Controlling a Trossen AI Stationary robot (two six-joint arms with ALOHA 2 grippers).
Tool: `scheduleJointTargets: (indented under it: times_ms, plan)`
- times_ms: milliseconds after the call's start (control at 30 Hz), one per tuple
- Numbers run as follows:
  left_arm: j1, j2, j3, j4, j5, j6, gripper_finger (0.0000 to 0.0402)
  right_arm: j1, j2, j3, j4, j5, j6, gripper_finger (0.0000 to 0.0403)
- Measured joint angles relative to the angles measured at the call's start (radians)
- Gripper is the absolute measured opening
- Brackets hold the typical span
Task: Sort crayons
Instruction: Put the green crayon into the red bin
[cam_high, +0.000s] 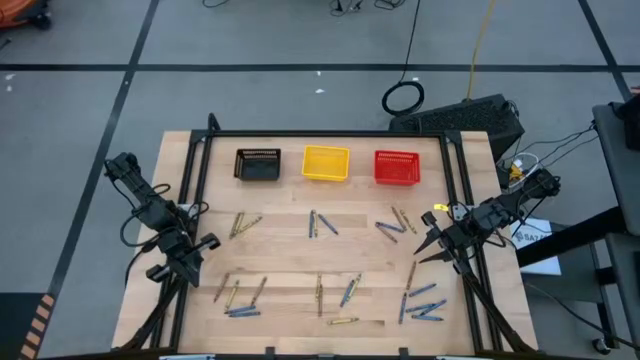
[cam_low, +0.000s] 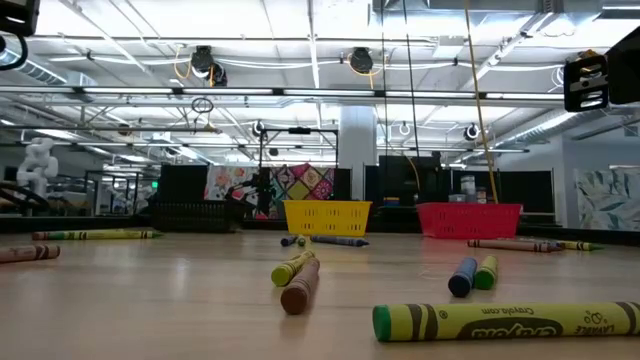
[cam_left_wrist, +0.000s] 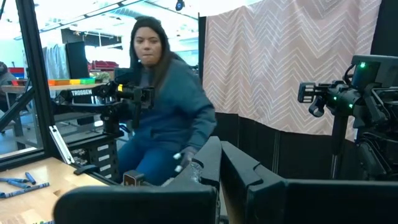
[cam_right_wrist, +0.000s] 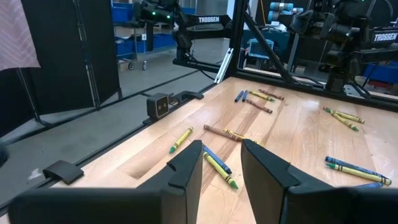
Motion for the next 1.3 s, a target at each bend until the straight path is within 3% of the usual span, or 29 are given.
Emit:
scheduleJointTargets:
  times_ms: [400,500,667,1033,1300]
  plan:
    - [0.000,0.000,0.000,0.000,0.000,0.000,0.0008,0.000,0.000,0.000,0.005,0.008,0.000,0.0098]
    - [0.000,0.000,0.000,0.000,0.000,0.000,0.0008,0.000,0.000,-0.001,0.025,0.057,0.000,0.0098]
    - [0.000,0.000,0.000,0.000,0.000,0.000,0.0008,-0.001,0.000,-0.002,0.104,0.052,0.062,0.0098]
    - [0.000,0.000,0.000,0.000,0.000,0.000,0.0008,-0.003,0.000,-0.001,0.246,0.057,-0.050,0.0098]
    - [0.000,0.000,0.000,0.008,-0.036,0.195,0.0008,-0.003,0.000,-0.001,0.251,0.055,-0.021,0.0098]
